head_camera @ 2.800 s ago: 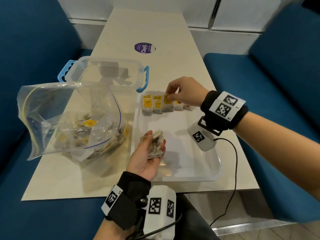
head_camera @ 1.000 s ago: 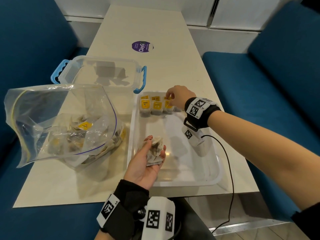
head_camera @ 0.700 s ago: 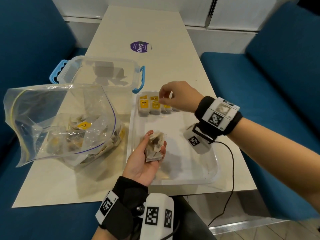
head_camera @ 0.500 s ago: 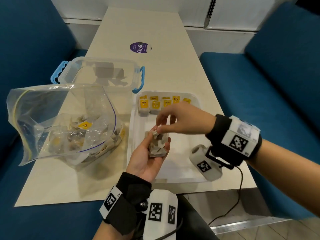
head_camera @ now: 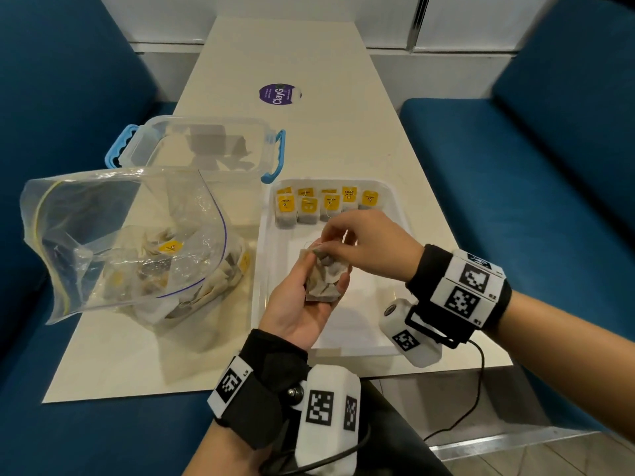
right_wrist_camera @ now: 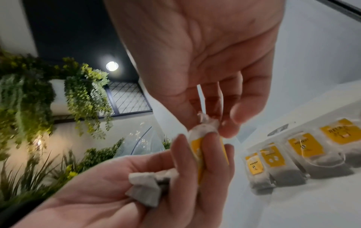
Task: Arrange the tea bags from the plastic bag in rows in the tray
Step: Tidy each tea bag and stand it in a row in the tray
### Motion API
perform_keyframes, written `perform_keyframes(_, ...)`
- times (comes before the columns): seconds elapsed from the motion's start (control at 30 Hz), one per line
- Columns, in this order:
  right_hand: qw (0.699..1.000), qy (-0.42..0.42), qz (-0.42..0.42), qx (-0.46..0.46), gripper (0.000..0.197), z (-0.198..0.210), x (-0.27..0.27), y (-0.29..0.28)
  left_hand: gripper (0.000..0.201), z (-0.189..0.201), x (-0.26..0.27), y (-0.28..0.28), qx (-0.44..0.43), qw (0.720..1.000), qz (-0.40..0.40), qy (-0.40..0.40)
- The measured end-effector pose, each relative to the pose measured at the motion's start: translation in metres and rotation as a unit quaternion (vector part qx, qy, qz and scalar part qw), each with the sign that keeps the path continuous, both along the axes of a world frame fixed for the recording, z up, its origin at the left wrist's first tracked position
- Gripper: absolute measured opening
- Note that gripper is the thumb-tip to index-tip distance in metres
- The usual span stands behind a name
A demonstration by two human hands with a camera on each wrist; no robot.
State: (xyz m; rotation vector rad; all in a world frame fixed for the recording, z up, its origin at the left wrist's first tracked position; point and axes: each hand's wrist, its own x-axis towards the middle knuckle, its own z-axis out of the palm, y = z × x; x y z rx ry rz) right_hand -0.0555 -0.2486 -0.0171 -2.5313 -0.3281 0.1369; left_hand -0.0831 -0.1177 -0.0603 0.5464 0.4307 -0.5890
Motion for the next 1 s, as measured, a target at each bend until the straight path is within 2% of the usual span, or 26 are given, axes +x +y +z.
perform_keyframes(0.1, 0.999, 0.012, -0.021, 0.035, 0.009, 0.0, 0.003, -0.005, 0.034, 0.001, 0.004, -0.003, -0.002, 1.0, 0.005, -0.008)
perform_keyframes(0.23, 0.997, 0.062, -0.013, 0.049, 0.025, 0.002, 0.005, -0.012, 0.031, 0.002, 0.005, -0.01, -0.004, 1.0, 0.012, -0.014)
perform_keyframes(0.3, 0.994, 0.073, -0.034, 0.068, 0.026, 0.001, 0.006, -0.016, 0.032, 0.002, 0.005, -0.014, -0.006, 1.0, 0.012, -0.015)
perform_keyframes(0.4, 0.989, 0.052, -0.078, 0.114, 0.027, -0.001, 0.004, -0.021, 0.035, 0.002, 0.004, -0.019, -0.012, 1.0, 0.016, -0.011)
perform_keyframes(0.47, 0.987, 0.013, -0.079, 0.142, 0.029, -0.001, 0.0, -0.023, 0.035, 0.001, 0.005, -0.022, -0.021, 1.0, 0.023, -0.008)
perform_keyframes(0.53, 0.992, -0.018, -0.033, 0.122, 0.024, 0.002, -0.006, -0.027, 0.036, 0.001, 0.004, -0.022, -0.029, 0.999, 0.024, -0.008)
perform_keyframes(0.67, 0.998, 0.011, 0.05, 0.033, 0.027, 0.006, -0.013, -0.037, 0.038, 0.0, 0.003, -0.022, -0.018, 1.0, 0.012, -0.023)
perform_keyframes(0.9, 0.996, -0.018, 0.083, -0.004, 0.019, 0.005, -0.014, -0.036, 0.035, 0.002, 0.001, -0.022, -0.008, 0.999, 0.002, -0.032)
perform_keyframes(1.0, 0.996, -0.023, 0.08, 0.016, 0.016, 0.006, -0.013, -0.036, 0.036, 0.003, 0.002, -0.02, -0.011, 1.0, 0.004, -0.025)
